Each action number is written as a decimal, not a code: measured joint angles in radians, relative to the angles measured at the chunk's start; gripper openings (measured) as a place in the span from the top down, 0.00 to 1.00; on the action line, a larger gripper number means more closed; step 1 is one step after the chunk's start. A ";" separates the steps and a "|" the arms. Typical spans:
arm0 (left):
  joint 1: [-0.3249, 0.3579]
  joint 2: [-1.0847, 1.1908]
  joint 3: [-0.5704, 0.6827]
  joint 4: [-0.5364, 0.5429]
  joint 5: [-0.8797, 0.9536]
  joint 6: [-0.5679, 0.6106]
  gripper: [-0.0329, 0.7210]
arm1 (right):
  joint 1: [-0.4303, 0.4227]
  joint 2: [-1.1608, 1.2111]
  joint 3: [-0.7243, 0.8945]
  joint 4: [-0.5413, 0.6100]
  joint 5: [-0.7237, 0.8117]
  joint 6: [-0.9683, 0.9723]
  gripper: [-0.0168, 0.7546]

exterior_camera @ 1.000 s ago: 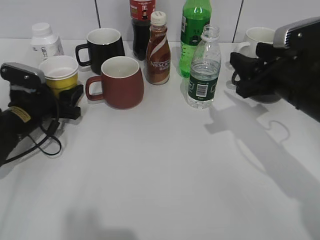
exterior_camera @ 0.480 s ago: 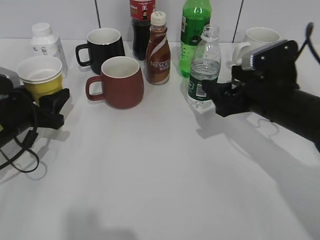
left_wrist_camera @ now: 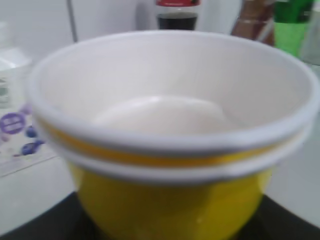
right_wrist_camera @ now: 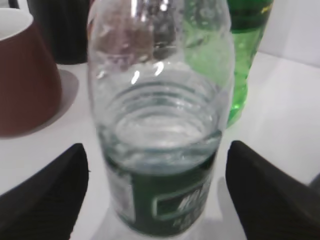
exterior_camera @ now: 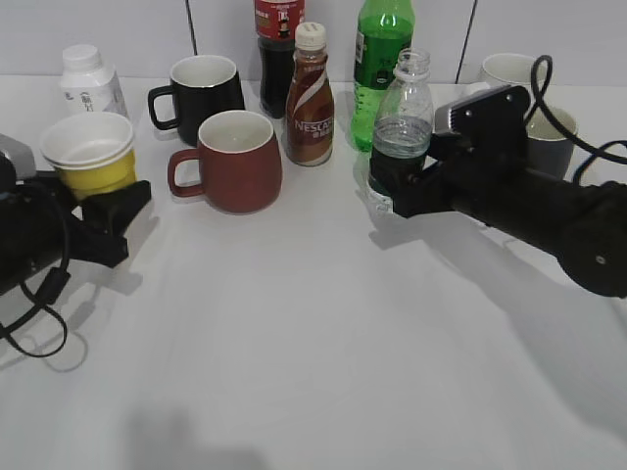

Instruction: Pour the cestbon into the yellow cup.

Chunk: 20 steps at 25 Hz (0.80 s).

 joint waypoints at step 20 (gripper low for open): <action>-0.049 0.000 0.000 0.245 0.000 -0.063 0.39 | 0.001 0.142 -0.179 -0.031 0.001 0.021 0.34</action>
